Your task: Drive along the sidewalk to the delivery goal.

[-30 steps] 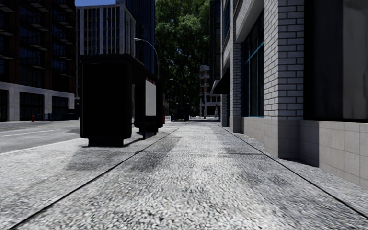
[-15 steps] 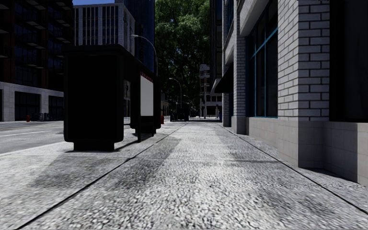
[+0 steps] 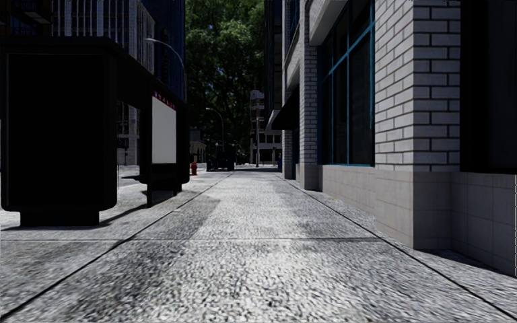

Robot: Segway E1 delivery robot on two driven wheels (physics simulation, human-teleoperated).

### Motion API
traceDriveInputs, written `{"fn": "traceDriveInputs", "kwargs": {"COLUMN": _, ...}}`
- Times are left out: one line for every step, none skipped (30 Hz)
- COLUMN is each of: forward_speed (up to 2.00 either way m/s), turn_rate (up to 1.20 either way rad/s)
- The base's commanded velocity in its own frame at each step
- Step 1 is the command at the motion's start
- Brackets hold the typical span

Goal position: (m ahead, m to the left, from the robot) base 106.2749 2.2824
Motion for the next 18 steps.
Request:
{"fn": "traceDriveInputs", "kwargs": {"forward_speed": 1.73, "turn_rate": 0.00}}
{"fn": "traceDriveInputs", "kwargs": {"forward_speed": 1.85, "turn_rate": 0.00}}
{"fn": "traceDriveInputs", "kwargs": {"forward_speed": 1.93, "turn_rate": 0.00}}
{"fn": "traceDriveInputs", "kwargs": {"forward_speed": 1.97, "turn_rate": 0.00}}
{"fn": "traceDriveInputs", "kwargs": {"forward_speed": 2.00, "turn_rate": 0.00}}
{"fn": "traceDriveInputs", "kwargs": {"forward_speed": 2.00, "turn_rate": 0.00}}
{"fn": "traceDriveInputs", "kwargs": {"forward_speed": 2.00, "turn_rate": 0.00}}
{"fn": "traceDriveInputs", "kwargs": {"forward_speed": 2.00, "turn_rate": 0.00}}
{"fn": "traceDriveInputs", "kwargs": {"forward_speed": 2.00, "turn_rate": 0.00}}
{"fn": "traceDriveInputs", "kwargs": {"forward_speed": 2.00, "turn_rate": 0.00}}
{"fn": "traceDriveInputs", "kwargs": {"forward_speed": 2.00, "turn_rate": 0.00}}
{"fn": "traceDriveInputs", "kwargs": {"forward_speed": 2.00, "turn_rate": 0.00}}
{"fn": "traceDriveInputs", "kwargs": {"forward_speed": 2.00, "turn_rate": 0.00}}
{"fn": "traceDriveInputs", "kwargs": {"forward_speed": 2.00, "turn_rate": 0.00}}
{"fn": "traceDriveInputs", "kwargs": {"forward_speed": 2.00, "turn_rate": 0.00}}
{"fn": "traceDriveInputs", "kwargs": {"forward_speed": 2.00, "turn_rate": 0.00}}
{"fn": "traceDriveInputs", "kwargs": {"forward_speed": 2.00, "turn_rate": 0.00}}
{"fn": "traceDriveInputs", "kwargs": {"forward_speed": 2.00, "turn_rate": 0.00}}
